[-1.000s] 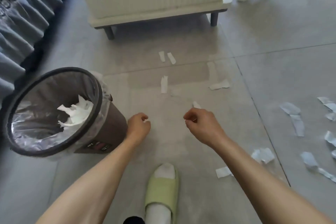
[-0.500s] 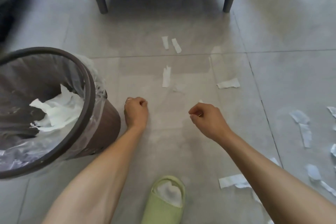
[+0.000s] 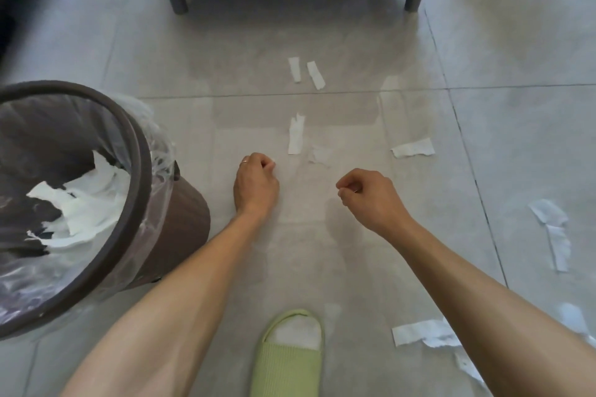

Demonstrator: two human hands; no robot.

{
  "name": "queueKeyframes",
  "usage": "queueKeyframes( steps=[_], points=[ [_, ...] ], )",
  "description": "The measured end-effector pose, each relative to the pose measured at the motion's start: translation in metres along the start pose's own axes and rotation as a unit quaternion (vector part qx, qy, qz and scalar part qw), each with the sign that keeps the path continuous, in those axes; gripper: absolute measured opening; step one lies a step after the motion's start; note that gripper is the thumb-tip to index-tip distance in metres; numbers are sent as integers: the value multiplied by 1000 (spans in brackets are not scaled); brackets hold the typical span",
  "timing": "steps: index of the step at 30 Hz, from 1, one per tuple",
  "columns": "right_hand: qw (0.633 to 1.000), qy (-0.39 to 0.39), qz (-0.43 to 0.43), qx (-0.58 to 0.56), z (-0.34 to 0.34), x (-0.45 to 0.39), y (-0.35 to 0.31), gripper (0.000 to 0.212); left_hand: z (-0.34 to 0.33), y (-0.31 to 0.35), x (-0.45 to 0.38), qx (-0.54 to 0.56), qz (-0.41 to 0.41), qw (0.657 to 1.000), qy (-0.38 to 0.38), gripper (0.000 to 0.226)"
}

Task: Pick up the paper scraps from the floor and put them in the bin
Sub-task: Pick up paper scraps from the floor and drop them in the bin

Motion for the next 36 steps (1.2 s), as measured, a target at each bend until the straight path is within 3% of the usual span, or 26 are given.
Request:
queueKeyframes(
  steps=[9, 11, 14, 17, 21, 27, 34, 36],
  points=[
    [1000, 28, 11, 9, -8, -36, -2, 22, -20, 22, -43, 91, -35, 995, -20, 6],
    [999, 35, 12, 23, -10, -45, -5, 25, -26, 29, -55, 85, -30, 996, -26, 10],
    [996, 43, 32, 68, -17, -61, -12, 34, -35, 39, -73, 50, -24, 996, -69, 35],
    [990, 37, 52, 123, -26, -75, -19, 45, -42, 37, -92, -15, -6, 995, -98, 34],
    [981, 41, 60, 180, -32, -89, -19, 25, -43, 36, -107, -42, -20, 995, -90, 14],
    [989, 74, 56, 113, 5, -116, -19, 18, -41, 52, -160, -53, -65, 996, -44, 5],
    [989, 93, 60, 96, 39, -142, -31, 16, -65, 74, -229, -108, -141, 974, -137, 4],
    [990, 92, 58, 90, 42, -146, -30, 15, -68, 73, -228, -105, -136, 978, -119, 7]
  ],
)
Point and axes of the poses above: each hand's wrist, its own x-axis away from the middle knuckle, its own z-axis out of the back of the hand, y = z × x, the point moved 3 cm from there along -x, towards the middle knuckle, and after that the axes turned 12 degrees about -z, right-handed, at the moved point
